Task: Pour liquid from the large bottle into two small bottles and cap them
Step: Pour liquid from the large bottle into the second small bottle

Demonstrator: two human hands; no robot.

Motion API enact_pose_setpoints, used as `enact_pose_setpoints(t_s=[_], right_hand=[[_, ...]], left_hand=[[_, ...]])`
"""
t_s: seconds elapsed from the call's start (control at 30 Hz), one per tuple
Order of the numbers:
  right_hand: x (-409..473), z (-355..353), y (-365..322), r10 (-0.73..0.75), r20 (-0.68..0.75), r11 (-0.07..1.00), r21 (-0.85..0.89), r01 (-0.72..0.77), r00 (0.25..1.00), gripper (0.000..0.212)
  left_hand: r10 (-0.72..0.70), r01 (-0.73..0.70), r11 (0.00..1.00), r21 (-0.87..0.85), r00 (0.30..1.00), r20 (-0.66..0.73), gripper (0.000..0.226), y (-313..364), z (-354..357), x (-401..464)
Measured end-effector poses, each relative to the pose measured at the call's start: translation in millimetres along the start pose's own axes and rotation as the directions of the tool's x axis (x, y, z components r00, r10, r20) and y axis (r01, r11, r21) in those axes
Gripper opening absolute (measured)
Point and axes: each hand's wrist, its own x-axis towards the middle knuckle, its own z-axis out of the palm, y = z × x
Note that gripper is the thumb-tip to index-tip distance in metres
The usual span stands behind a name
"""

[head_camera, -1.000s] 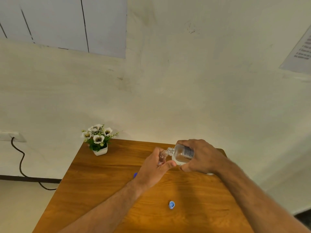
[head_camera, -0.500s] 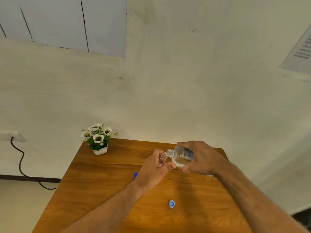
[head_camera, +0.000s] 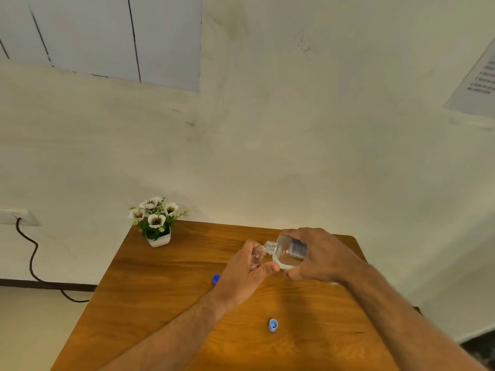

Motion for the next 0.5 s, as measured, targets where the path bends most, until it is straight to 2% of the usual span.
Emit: enact_pose_setpoints(t_s=[0.1, 0.5], right_hand=[[-0.6, 1.4, 1.5, -0.004, -0.001, 1.0, -0.002, 0.004, 1.0, 0.087], [-2.2, 7.1, 5.1, -0.041, 0.008, 0.999, 0.0, 0.041, 0.999, 0.073]], left_hand=[[0.011, -0.011, 1.0, 0.005, 1.0, 0.008, 0.078, -1.0, 0.6, -1.3], [0.036, -0.036, 0.999, 0.003, 0.999, 0.016, 0.062, -8.0, 6.1, -4.7]])
